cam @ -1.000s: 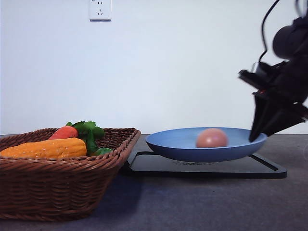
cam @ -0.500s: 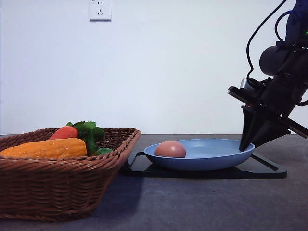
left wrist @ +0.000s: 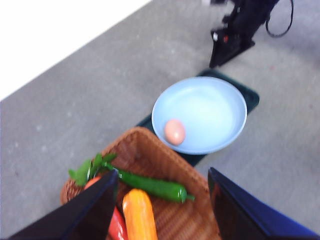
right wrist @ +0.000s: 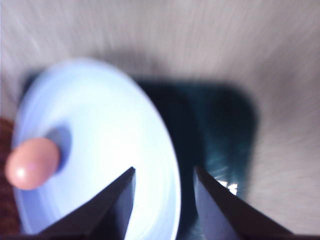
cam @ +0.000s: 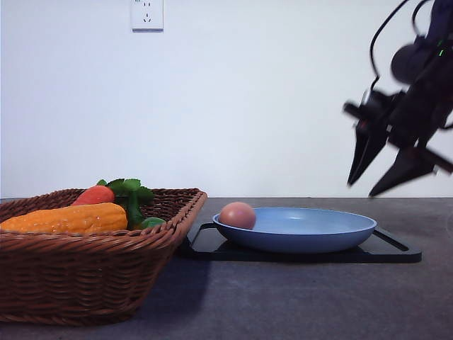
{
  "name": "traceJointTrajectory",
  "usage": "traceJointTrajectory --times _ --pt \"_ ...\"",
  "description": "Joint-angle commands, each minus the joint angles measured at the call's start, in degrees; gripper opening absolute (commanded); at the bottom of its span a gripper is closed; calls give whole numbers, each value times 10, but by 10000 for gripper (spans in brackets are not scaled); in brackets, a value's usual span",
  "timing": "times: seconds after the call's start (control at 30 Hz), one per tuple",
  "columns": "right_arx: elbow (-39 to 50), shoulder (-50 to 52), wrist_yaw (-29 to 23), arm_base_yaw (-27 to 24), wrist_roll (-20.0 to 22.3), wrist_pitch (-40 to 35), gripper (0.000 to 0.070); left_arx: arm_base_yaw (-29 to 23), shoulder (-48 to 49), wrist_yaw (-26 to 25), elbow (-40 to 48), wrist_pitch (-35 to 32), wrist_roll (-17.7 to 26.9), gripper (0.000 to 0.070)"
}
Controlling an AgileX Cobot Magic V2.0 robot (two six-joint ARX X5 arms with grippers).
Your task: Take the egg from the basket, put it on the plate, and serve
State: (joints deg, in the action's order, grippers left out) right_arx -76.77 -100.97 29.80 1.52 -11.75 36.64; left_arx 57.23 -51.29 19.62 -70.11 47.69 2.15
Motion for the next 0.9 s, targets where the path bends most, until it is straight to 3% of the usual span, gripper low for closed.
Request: traceJointTrajectory --times 0.0,0.1,0.2,0.23,0.33,0.6,0.7,0.87 --pt "-20 15 2 -5 9 10 212 3 -5 4 -9 -15 -1 296" --pt "-23 58 2 -6 25 31 106 -4 -11 4 -9 -36 2 180" --pt "-22 99 -2 -3 55 67 4 -16 -28 4 -9 -49 17 20" --pt "-22 111 -7 2 64 80 1 -22 -36 5 -9 -51 24 6" --pt "-12 152 -53 36 81 111 0 -51 -64 14 -9 -51 35 0" --pt "65 265 -254 152 84 130 0 -190 -131 24 2 -1 25 0" --pt "126 312 -301 192 84 91 0 -245 -127 15 38 -20 6 0" --pt "264 404 -362 230 83 -36 0 -300 -68 -40 146 -104 -33 0"
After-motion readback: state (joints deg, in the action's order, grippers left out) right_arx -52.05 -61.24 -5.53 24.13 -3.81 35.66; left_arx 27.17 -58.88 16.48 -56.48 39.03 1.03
